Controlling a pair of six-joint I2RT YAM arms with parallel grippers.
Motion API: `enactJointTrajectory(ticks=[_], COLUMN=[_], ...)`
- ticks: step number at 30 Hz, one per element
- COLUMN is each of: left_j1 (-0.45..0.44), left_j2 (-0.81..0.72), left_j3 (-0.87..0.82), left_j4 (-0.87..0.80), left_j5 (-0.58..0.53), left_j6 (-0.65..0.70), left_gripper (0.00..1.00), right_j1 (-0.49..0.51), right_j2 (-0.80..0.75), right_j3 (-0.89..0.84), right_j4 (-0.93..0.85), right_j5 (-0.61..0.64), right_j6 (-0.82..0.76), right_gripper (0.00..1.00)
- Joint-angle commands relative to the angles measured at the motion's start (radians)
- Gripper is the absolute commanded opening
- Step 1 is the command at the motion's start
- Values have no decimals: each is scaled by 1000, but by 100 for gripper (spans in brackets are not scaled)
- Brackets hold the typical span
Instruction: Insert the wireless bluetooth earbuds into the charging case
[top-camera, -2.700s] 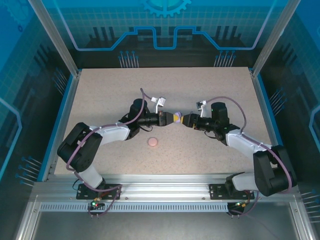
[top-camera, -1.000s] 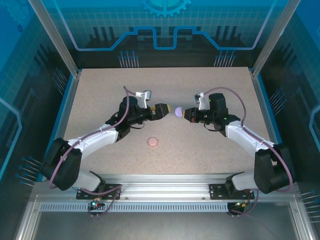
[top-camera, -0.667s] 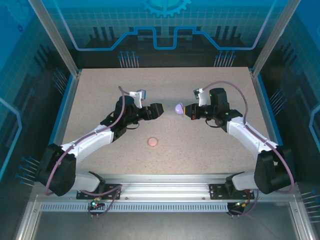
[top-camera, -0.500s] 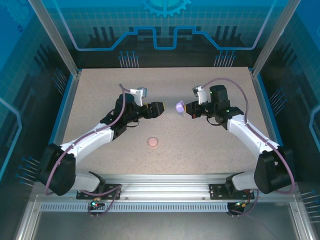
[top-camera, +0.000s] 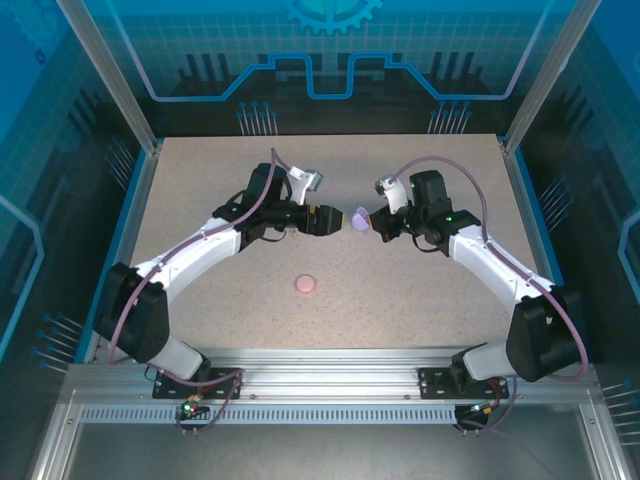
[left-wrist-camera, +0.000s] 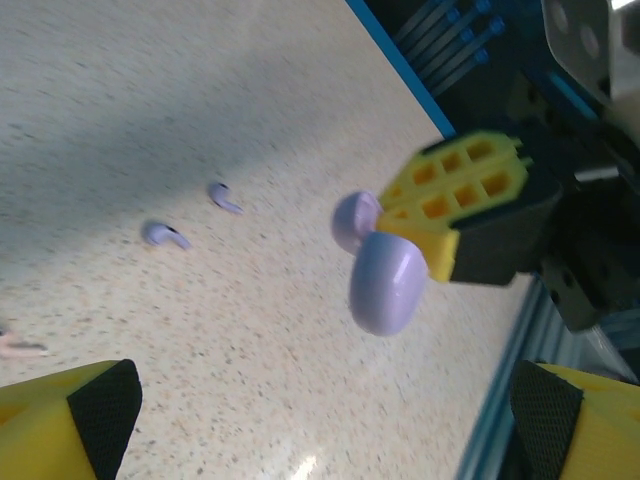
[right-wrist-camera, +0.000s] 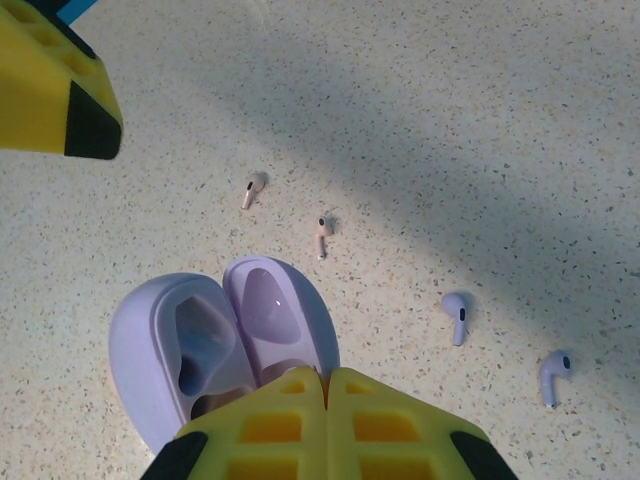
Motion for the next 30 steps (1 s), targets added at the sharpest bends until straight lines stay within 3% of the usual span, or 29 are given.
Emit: enactJointTrajectory(ticks=[1,9,25,30], left_j1=[6,7,6,7], left_j2=[55,150,249,270], left_j3=[84,218,310,344], left_j4=[-208,-455,-501,-526], left_j5=[187,308,322,347], left_j6=[152,325,372,386], left_gripper=[99,99,98,91], right_j1=[9,16,89,100], right_j2=[-21,-24,-42,-28], right_j3=[1,26,57,57], right_j4=[-27,-69,-142,-139], right_j5=[15,-34,-49,-43], right_j6=[-56,-74,-94,-92], right_gripper=[0,0,0,0])
